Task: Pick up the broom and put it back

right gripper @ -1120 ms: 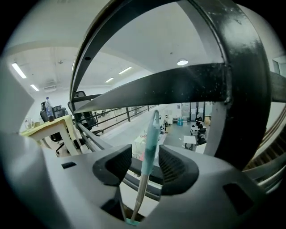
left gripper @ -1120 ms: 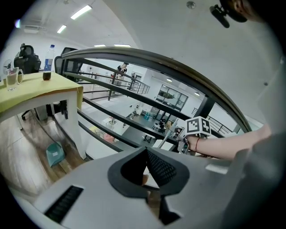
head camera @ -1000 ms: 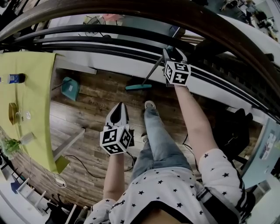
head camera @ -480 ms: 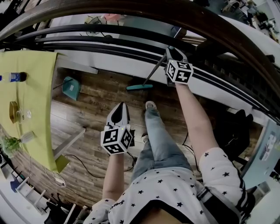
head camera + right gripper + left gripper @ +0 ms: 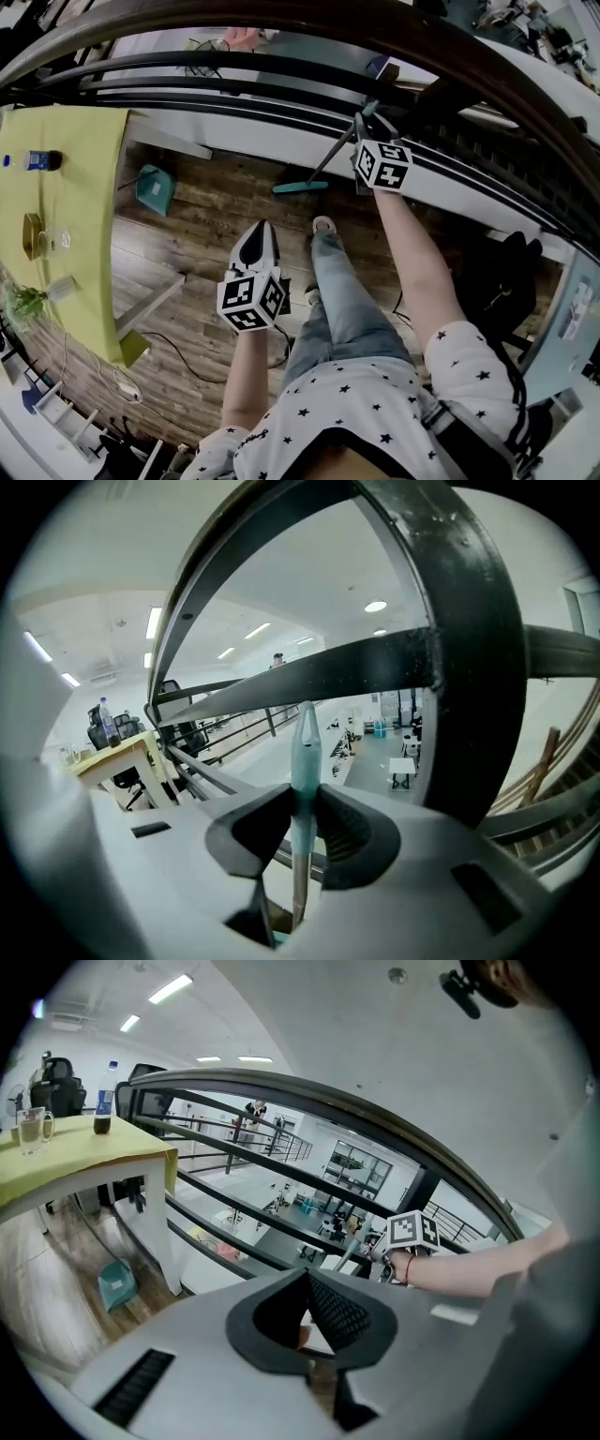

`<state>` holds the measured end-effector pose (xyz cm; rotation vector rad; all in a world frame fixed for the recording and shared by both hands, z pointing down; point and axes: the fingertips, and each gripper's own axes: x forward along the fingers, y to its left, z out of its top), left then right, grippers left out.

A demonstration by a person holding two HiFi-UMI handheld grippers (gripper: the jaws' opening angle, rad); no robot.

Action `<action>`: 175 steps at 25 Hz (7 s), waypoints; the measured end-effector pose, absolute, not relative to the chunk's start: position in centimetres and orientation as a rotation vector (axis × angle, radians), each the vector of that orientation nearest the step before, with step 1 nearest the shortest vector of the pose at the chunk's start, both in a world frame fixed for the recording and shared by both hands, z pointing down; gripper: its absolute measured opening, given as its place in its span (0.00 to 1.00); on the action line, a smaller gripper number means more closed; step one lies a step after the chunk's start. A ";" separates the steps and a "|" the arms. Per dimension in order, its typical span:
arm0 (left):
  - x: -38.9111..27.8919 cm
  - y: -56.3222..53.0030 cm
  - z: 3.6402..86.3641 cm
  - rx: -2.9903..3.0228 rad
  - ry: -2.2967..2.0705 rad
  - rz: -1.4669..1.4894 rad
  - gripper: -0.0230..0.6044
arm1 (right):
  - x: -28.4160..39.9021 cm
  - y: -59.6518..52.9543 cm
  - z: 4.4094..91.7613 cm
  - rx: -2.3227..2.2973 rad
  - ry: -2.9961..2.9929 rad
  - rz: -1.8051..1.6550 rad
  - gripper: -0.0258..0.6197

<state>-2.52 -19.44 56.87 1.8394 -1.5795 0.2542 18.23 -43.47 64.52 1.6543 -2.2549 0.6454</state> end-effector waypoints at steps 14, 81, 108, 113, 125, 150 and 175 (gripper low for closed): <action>-2.1 -14.6 53.8 1.875 -1.594 0.233 0.05 | 16.8 -36.3 61.7 1.596 -2.286 0.566 0.16; -18.9 2.1 43.0 1.762 -1.925 0.045 0.06 | -6.5 -17.8 41.6 1.194 -2.601 0.243 0.16; -30.8 -15.3 46.7 1.810 -1.818 0.078 0.06 | -16.5 -30.7 50.6 1.267 -2.470 0.339 0.16; -31.9 -17.2 48.3 1.796 -1.810 0.081 0.06 | -17.6 -32.2 53.1 1.255 -2.440 0.346 0.16; -32.0 -20.7 52.0 1.774 -1.789 0.130 0.06 | -17.8 -36.6 58.6 1.275 -2.388 0.408 0.16; -31.6 -24.7 56.5 1.762 -1.732 0.210 0.06 | -14.4 -47.1 64.7 1.464 -2.276 0.499 0.17; -30.0 -27.8 58.0 1.759 -1.689 0.249 0.05 | -10.6 -53.6 68.7 1.551 -2.154 0.476 0.21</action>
